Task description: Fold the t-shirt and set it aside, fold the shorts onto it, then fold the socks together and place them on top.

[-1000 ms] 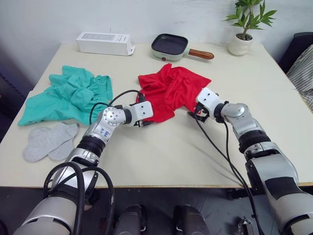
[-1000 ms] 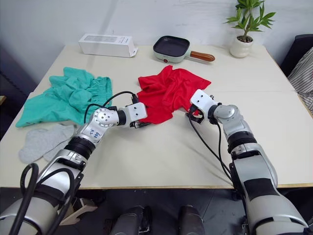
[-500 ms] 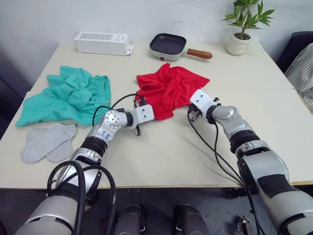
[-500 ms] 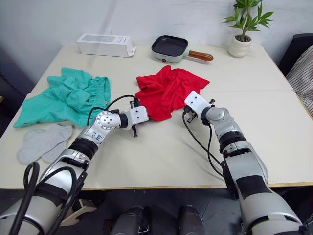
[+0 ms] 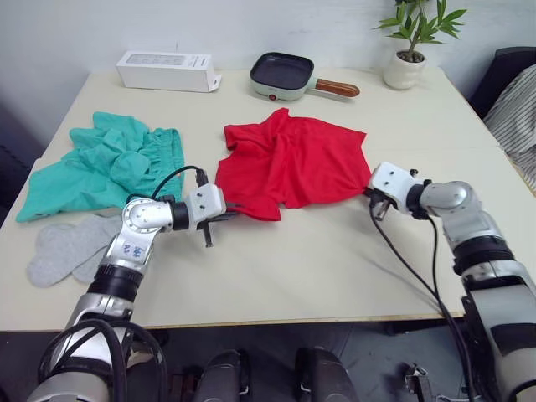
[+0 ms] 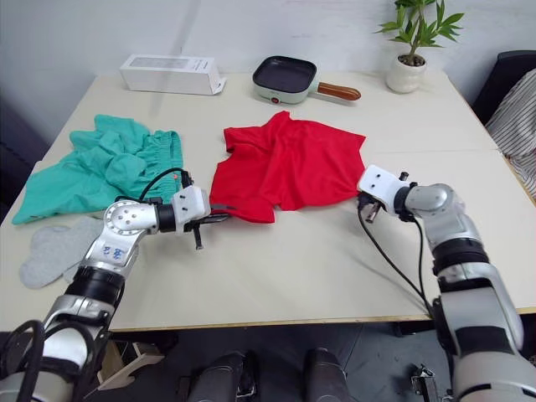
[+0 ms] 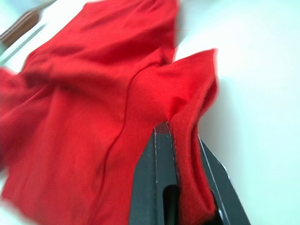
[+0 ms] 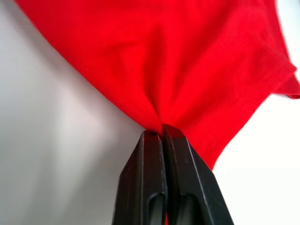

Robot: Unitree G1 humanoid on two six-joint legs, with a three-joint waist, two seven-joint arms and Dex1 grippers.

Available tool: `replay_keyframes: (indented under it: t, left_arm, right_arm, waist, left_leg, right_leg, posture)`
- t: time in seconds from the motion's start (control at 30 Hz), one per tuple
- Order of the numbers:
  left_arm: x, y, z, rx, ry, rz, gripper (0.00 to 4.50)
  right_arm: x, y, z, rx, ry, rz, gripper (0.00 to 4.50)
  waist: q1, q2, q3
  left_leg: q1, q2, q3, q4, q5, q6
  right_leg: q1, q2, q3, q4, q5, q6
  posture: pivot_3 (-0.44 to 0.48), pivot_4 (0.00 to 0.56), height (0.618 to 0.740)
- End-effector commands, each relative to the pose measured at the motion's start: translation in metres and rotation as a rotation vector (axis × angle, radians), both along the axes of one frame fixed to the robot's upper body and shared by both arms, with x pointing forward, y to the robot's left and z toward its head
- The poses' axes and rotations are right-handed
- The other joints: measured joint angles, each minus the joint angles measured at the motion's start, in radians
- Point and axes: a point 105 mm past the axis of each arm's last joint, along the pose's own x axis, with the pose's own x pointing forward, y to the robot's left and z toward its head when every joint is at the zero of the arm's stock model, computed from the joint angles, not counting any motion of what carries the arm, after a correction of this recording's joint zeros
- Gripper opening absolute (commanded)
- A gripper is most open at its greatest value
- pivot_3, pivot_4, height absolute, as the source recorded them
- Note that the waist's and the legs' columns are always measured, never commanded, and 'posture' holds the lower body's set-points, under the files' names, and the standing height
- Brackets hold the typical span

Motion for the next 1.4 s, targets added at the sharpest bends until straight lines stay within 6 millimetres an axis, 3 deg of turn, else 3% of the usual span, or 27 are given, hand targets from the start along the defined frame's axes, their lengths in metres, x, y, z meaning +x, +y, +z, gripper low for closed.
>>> replay_keyframes:
  t: [0.03,0.23,0.4,0.6,0.73,0.8,0.87,0.97,1.03,1.13,1.17,1.27,1.33,1.4]
  left_arm:
    - [-0.028,0.003,0.016,-0.027,0.018,-0.069,0.00]
    - [-0.066,0.015,0.004,0.011,0.137,-0.026,0.00]
    - [-0.105,0.019,-0.013,0.100,0.302,-0.052,0.00]
    - [-0.121,0.032,-0.013,0.169,0.431,-0.065,0.00]
    - [-0.084,0.050,0.010,0.160,0.344,0.006,0.00]
    - [-0.045,0.051,0.039,0.080,0.207,0.068,0.00]
    - [0.005,0.053,0.082,-0.007,0.014,0.179,0.00]
    - [0.049,0.059,0.132,-0.052,-0.216,0.315,0.00]
    - [0.074,0.071,0.199,-0.147,-0.463,0.481,0.00]
    - [0.069,0.091,0.297,-0.303,-0.801,0.684,0.00]
    - [0.065,0.094,0.313,-0.338,-0.849,0.710,0.00]
    - [0.031,0.099,0.372,-0.417,-1.102,0.742,0.00]
    - [0.012,0.093,0.392,-0.412,-1.210,0.693,0.00]
    - [0.004,0.084,0.395,-0.357,-1.265,0.614,0.00]
  right_arm:
    - [-0.032,-0.004,0.013,-0.007,0.079,0.053,0.04]
    - [-0.116,-0.011,-0.009,-0.062,0.417,0.072,0.04]
    - [-0.171,-0.010,-0.022,-0.059,0.666,0.087,0.04]
    - [-0.195,-0.028,-0.033,-0.091,0.792,0.061,0.04]
    - [-0.165,-0.040,-0.012,-0.030,0.642,0.033,0.04]
    - [-0.132,-0.048,0.013,0.002,0.462,-0.002,0.04]
    - [-0.091,-0.054,0.053,0.037,0.229,-0.045,0.04]
    - [-0.052,-0.056,0.099,0.049,-0.003,-0.086,0.04]
    - [-0.019,-0.059,0.163,0.089,-0.298,-0.171,0.04]
    - [-0.006,-0.058,0.261,0.120,-0.732,-0.263,0.04]
    - [-0.007,-0.057,0.277,0.113,-0.812,-0.269,0.04]
    - [-0.021,-0.056,0.326,0.084,-1.066,-0.302,0.04]
    - [-0.032,-0.056,0.344,0.046,-1.178,-0.305,0.04]
    - [-0.036,-0.057,0.349,0.007,-1.219,-0.301,0.04]
  waist:
    - [0.002,0.001,0.001]
    - [0.007,0.003,0.002]
    - [0.016,0.003,0.002]
    - [0.032,0.003,0.003]
    - [0.035,0.004,0.004]
    - [0.035,0.004,0.005]
    - [0.034,0.003,0.008]
    - [0.029,0.002,0.010]
    - [0.023,0.001,0.011]
    - [0.003,-0.003,0.018]
    - [0.002,-0.004,0.018]
    - [0.001,-0.004,0.018]
    - [0.001,-0.004,0.018]
    - [0.001,-0.004,0.018]
  left_leg:
    - [0.000,0.001,0.000,0.000,-0.001,-0.001]
    - [0.001,0.002,-0.002,0.000,-0.005,0.000]
    - [0.002,0.003,-0.002,0.000,-0.010,0.004]
    - [0.002,0.003,-0.001,0.000,-0.013,-0.002]
    - [0.002,0.003,0.000,0.001,-0.013,-0.002]
    - [0.000,0.003,0.001,0.001,-0.012,-0.001]
    - [-0.001,0.003,0.001,0.002,-0.010,0.000]
    - [-0.006,0.001,0.002,0.002,-0.001,0.000]
    - [-0.007,0.000,0.004,0.003,0.001,0.000]
    - [-0.021,-0.001,0.007,0.001,0.003,0.002]
    - [-0.031,-0.003,0.006,0.000,0.006,0.003]
    - [-0.031,-0.007,0.006,-0.006,0.002,0.003]
    - [-0.031,-0.008,0.006,-0.008,-0.002,0.005]
    - [-0.031,-0.010,0.007,-0.010,-0.004,0.008]
  right_leg:
    - [0.000,0.000,0.000,-0.001,0.000,0.000]
    - [0.002,-0.001,0.004,-0.007,0.000,-0.001]
    - [0.003,-0.001,0.009,-0.009,0.000,-0.001]
    - [0.003,-0.001,0.010,-0.012,-0.001,-0.002]
    - [0.002,-0.001,0.010,-0.013,-0.002,-0.003]
    - [0.001,-0.001,0.010,-0.013,-0.001,-0.003]
    - [0.000,0.000,0.007,-0.013,0.001,-0.004]
    - [-0.005,0.001,0.001,-0.011,0.003,-0.001]
    - [-0.008,0.004,0.000,-0.005,0.005,0.001]
    - [-0.022,0.005,0.001,-0.004,0.007,0.005]
    - [-0.031,0.004,0.000,-0.005,0.008,0.007]
    - [-0.036,0.000,-0.006,-0.004,0.008,0.007]
    - [-0.036,-0.002,-0.012,-0.005,0.008,0.008]
    - [-0.036,-0.004,-0.016,-0.006,0.008,0.008]
  posture:
    - [0.000,0.150,0.740]
    - [0.000,0.150,0.740]
    - [0.000,0.150,0.740]
    - [0.000,0.150,0.740]
    - [0.000,0.150,0.740]
    - [0.000,0.150,0.740]
    - [0.000,0.150,0.740]
    - [0.000,0.150,0.740]
    - [0.000,0.150,0.740]
    - [0.000,0.150,0.740]
    - [0.000,0.150,0.740]
    - [0.000,0.150,0.740]
    - [0.000,0.150,0.740]
    - [0.000,0.150,0.740]
